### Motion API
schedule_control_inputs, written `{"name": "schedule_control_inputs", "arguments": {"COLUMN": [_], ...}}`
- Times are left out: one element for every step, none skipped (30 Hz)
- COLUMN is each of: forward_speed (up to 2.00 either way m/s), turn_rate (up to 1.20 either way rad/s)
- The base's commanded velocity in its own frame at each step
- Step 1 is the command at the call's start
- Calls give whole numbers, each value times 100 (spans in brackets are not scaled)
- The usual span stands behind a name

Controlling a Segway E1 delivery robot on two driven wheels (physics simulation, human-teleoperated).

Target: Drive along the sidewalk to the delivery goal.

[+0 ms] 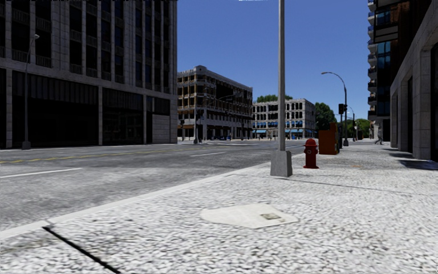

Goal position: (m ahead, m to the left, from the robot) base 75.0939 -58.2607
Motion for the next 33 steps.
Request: {"name": "schedule_control_inputs", "arguments": {"forward_speed": [134, 136, 136, 136, 138, 139, 139, 143, 149, 159, 168, 168, 174, 175, 176, 176, 176, 176, 176, 176, 176, 176, 176, 176, 176, 176, 176, 177, 179, 179, 188, 200, 200], "turn_rate": [-58, -58, -58, -58, -58, -58, -58, -58, -58, -58, -58, -58, -58, -58, -58, -58, -58, -58, -58, -58, -58, -58, -58, -58, -58, -58, -58, -58, -58, -58, -58, -58, -58]}}
